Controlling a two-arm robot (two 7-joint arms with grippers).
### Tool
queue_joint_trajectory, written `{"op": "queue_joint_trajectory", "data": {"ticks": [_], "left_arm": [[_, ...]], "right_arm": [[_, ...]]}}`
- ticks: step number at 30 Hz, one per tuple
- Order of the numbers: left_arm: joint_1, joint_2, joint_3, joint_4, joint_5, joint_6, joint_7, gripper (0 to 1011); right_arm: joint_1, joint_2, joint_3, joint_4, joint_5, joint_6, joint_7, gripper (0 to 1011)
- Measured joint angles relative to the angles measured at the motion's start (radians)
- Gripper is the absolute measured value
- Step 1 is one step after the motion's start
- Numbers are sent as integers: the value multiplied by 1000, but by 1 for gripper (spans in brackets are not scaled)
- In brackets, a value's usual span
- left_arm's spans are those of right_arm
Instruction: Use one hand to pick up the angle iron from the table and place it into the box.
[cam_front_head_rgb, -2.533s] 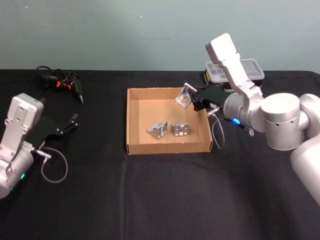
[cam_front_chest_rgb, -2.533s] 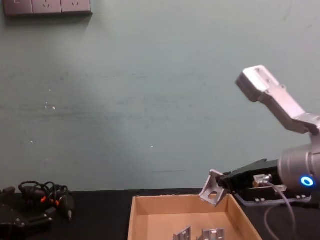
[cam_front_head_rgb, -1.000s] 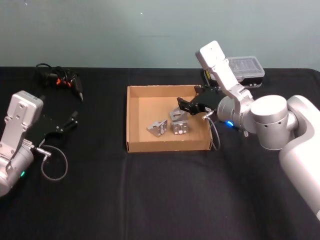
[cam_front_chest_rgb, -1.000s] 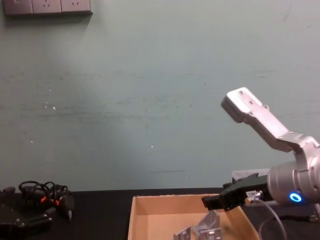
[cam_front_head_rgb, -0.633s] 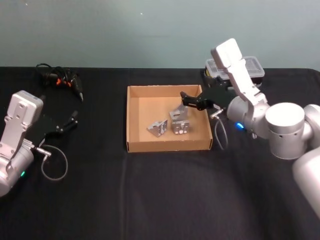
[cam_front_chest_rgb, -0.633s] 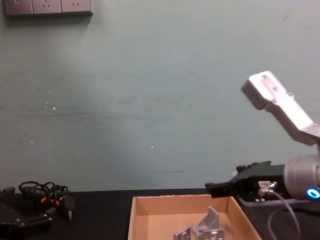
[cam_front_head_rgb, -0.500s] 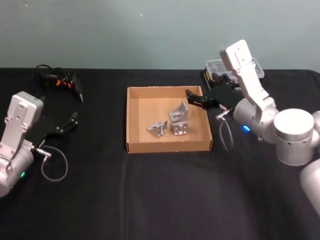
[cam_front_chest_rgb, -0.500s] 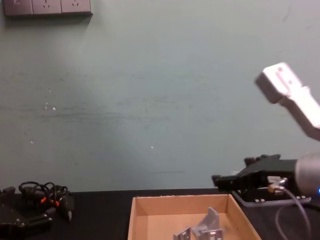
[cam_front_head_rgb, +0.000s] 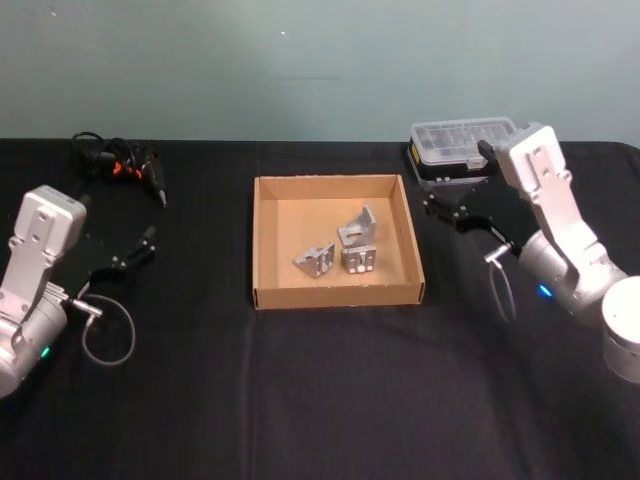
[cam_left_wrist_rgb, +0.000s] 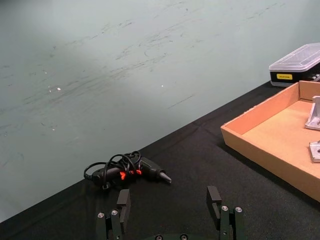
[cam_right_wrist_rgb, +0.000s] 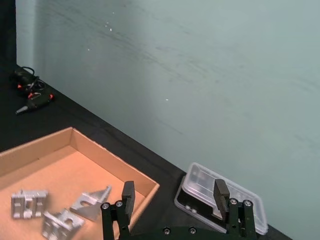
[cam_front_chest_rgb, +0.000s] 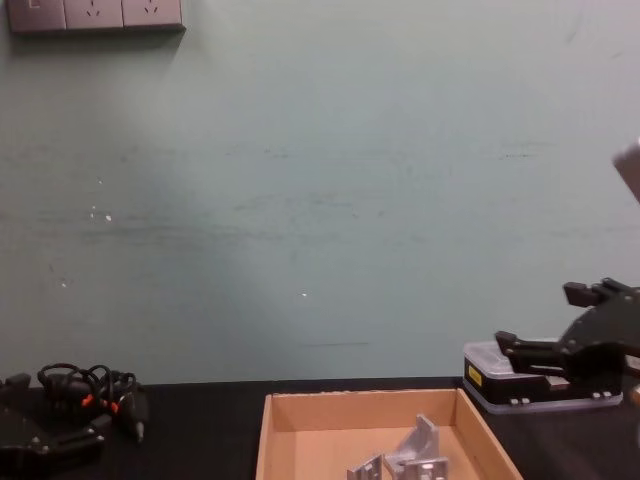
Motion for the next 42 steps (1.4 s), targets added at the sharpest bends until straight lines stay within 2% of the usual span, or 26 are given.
{"op": "queue_joint_trajectory", "data": {"ticks": [6,15,42], "left_arm": [[0,0,0,0,0,0,0,1000],[0,0,0,0,0,0,0,1000],[0,0,0,0,0,0,0,1000]], "right_arm": [[-49,23,21,-24,-33,-55,-11,1003],[-105,26,58,-23,-24,-102,8,1003],[-96,27,51,-23,-24,-96,7,1003]]}}
